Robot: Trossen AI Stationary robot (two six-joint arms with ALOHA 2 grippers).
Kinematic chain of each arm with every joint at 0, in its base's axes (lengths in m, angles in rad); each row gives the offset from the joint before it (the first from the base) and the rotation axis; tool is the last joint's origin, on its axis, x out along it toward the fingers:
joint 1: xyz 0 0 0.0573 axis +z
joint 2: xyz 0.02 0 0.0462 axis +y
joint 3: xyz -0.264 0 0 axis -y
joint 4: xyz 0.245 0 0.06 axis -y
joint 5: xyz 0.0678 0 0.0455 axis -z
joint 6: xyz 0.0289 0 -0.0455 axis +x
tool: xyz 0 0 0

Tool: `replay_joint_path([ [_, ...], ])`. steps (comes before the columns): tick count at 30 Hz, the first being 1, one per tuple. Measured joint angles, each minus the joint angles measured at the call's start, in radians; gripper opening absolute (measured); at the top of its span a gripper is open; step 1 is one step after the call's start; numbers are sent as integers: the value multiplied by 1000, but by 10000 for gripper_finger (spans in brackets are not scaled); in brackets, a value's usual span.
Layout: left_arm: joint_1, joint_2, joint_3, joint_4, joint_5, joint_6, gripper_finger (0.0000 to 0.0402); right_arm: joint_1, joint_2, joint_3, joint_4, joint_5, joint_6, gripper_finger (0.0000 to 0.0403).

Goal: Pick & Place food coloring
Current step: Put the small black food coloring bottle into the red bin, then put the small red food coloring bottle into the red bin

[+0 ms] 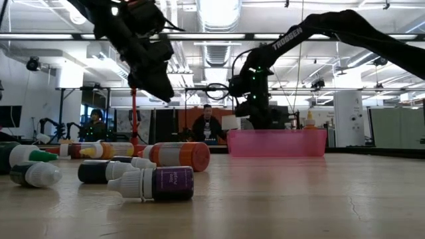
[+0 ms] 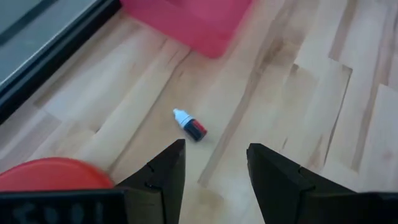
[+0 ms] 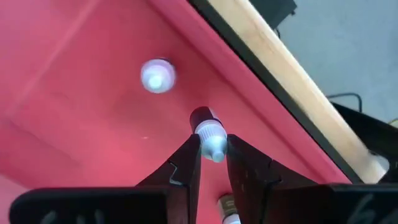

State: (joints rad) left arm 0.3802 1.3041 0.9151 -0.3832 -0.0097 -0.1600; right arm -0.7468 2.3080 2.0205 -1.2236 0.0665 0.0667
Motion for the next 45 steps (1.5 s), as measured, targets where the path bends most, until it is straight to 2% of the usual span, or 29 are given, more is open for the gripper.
replay_joint_path([
  [12,9,-76,-125,87,-36,-30,145,-18,5,-19,9,-3,-49,94],
  [25,18,-76,-134,90,-36,-6,145,-19,-17,33,-22,-11,-79,145],
  [33,46,-73,-134,96,1,-17,145,-20,-91,36,-50,-14,-79,163],
  [39,73,14,-119,106,28,-210,145,-16,-172,33,-105,-16,-9,169],
  [45,45,176,-16,90,47,-268,145,-2,-234,15,-186,-14,36,176],
])
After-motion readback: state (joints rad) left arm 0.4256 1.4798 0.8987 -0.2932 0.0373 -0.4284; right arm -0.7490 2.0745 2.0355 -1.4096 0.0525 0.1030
